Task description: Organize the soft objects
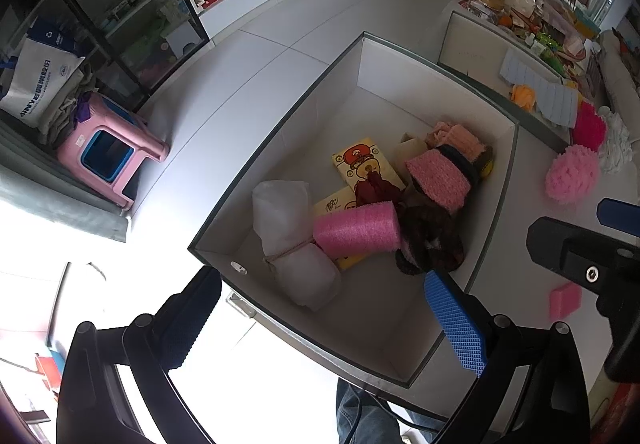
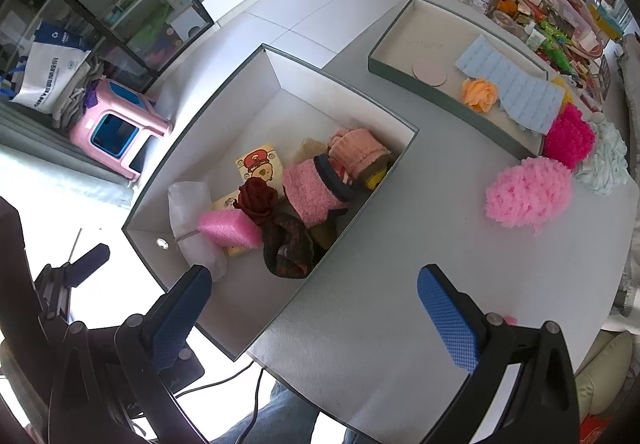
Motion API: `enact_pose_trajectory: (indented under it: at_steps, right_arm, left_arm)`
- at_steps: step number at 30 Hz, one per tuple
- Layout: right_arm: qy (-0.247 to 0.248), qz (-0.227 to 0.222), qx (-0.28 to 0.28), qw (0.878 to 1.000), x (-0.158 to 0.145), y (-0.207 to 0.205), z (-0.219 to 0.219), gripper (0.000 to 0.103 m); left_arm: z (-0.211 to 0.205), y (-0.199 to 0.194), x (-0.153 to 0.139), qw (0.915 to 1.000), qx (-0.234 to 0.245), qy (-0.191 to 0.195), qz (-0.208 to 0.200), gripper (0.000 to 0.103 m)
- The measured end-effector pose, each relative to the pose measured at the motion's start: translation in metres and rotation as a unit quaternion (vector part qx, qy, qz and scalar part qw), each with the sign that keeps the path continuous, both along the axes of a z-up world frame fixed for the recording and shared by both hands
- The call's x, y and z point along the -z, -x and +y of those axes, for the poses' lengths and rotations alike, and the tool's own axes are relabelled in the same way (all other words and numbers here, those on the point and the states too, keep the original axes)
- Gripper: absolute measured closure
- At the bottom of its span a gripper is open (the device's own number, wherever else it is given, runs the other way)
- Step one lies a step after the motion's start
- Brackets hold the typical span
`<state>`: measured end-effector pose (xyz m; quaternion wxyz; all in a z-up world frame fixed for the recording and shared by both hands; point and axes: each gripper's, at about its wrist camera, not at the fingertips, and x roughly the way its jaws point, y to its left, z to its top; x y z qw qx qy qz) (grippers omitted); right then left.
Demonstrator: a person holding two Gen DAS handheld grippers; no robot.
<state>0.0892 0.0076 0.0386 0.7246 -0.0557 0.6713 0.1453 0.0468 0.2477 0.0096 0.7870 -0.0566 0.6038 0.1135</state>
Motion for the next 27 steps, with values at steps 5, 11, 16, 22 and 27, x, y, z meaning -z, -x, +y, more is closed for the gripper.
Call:
enact_pose_trajectory:
  at_steps: [5, 11, 16, 22, 27]
  right_arm:
    - [-0.003, -0.001, -0.002, 1.000, -0.0013, 0.0007, 0.0009, 0.000]
    - [-0.004, -0.001, -0.001, 1.000, -0.0021, 0.0004, 0.0009, 0.000]
    - [-0.003, 0.001, 0.001, 1.000, -0.0018, 0.0004, 0.0004, 0.000]
    - [-0.005, 0.002, 0.002, 1.000, -0.0008, 0.0010, 0.0001, 0.000]
    - [-0.004, 0.000, 0.000, 1.000, -0.0003, 0.0008, 0.0002, 0.000]
  left_arm:
    - [-0.0017, -0.0007, -0.0020, 1.0000, 0.004, -0.003, -0.002, 0.001]
    - [-0.0032, -0.0020, -0.0025, 1.0000, 0.006, -0.006, 0.001, 0.001]
    - [-0.0042, -0.0023, -0.0032, 0.9999, 0.007, -0.010, 0.003, 0.001]
    - [-0.0038, -0.0025, -0.0018, 0.9999, 0.005, -0.014, 0.006, 0.001]
    - [-0.0004, -0.0007, -0.0023, 0.9999, -0.005, -0.014, 0.001, 0.001]
